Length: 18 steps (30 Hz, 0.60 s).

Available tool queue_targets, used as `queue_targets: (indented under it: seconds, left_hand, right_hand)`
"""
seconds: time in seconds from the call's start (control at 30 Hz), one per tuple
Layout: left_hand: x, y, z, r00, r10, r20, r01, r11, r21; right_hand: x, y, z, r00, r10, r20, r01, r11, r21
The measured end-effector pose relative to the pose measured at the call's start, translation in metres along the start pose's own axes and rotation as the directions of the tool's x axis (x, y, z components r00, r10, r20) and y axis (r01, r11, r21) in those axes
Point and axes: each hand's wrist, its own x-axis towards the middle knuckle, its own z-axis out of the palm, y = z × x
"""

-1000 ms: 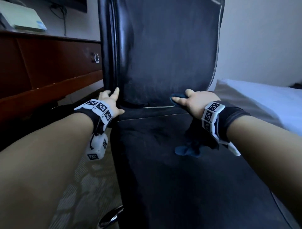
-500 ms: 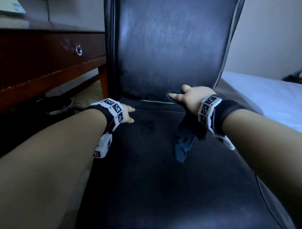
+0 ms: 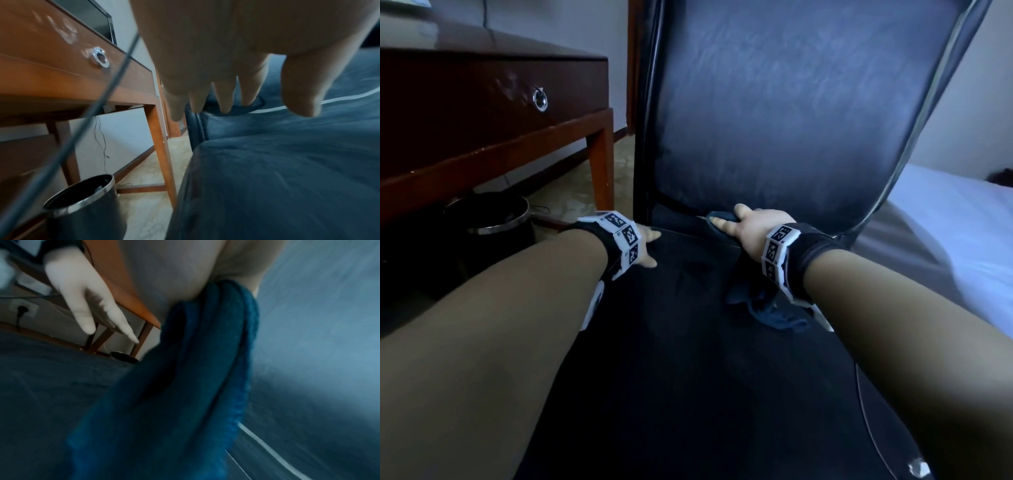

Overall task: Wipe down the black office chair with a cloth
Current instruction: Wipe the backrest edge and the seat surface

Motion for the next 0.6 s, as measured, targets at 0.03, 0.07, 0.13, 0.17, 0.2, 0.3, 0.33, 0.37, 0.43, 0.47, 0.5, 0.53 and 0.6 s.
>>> queue_targets:
  seconds: [0.03,0.07,0.13,0.17,0.2,0.3,0.33,0.37,0.43,0.47,0.5,0.53,0.6]
  left_hand:
    - [0.005,0.0,0.0,1.0,0.009,-0.01,-0.009,1.0,0.005]
    - [0.009,0.001,-0.002,0.999,0.031,-0.02,-0.031,1.0,0.003]
    - [0.02,0.009,-0.006,0.996,0.075,-0.044,-0.075,0.997,-0.005]
    - [0.027,0.013,-0.006,0.996,0.083,-0.044,-0.083,0.996,0.013]
    - [0.036,0.018,-0.006,0.995,0.093,-0.035,-0.092,0.995,0.04]
    - [0.063,0.033,0.0,0.995,0.095,0.041,-0.099,0.99,0.103]
    - [0.07,0.037,0.004,0.993,0.103,0.064,-0.11,0.988,0.108]
    - [0.077,0.039,0.008,0.99,0.114,0.086,-0.123,0.987,0.103]
    - [0.088,0.038,0.014,0.984,0.132,0.122,-0.144,0.985,0.097]
    - [0.093,0.036,0.016,0.981,0.136,0.135,-0.15,0.983,0.102]
    - [0.097,0.035,0.016,0.98,0.141,0.137,-0.156,0.982,0.106]
    - [0.1,0.034,0.016,0.98,0.147,0.131,-0.162,0.98,0.115]
    - [0.105,0.031,0.017,0.981,0.154,0.116,-0.168,0.977,0.129]
  right_hand:
    - [0.006,-0.001,0.002,1.0,0.012,0.013,-0.012,1.0,0.008]
    - [0.012,-0.001,0.002,1.0,0.013,0.027,-0.013,1.0,0.001]
    - [0.024,-0.003,0.005,0.997,0.023,0.08,-0.025,0.999,0.027]
    - [0.032,-0.004,0.007,0.994,0.031,0.104,-0.035,0.999,0.036]
    - [0.04,-0.004,0.01,0.991,0.045,0.127,-0.05,0.998,0.036]
    - [0.061,-0.002,0.029,0.976,0.102,0.192,-0.113,0.993,0.043]
    - [0.066,-0.002,0.034,0.969,0.121,0.218,-0.13,0.991,0.03]
    - [0.071,-0.002,0.039,0.963,0.134,0.233,-0.142,0.99,0.016]
    - [0.081,-0.005,0.046,0.968,0.12,0.219,-0.123,0.992,-0.001]
    - [0.087,-0.007,0.047,0.973,0.108,0.204,-0.108,0.994,-0.009]
    - [0.094,-0.009,0.047,0.977,0.1,0.189,-0.098,0.995,-0.017]
    - [0.101,-0.011,0.046,0.98,0.096,0.176,-0.094,0.995,-0.02]
    - [0.117,-0.013,0.046,0.984,0.09,0.157,-0.09,0.996,-0.008]
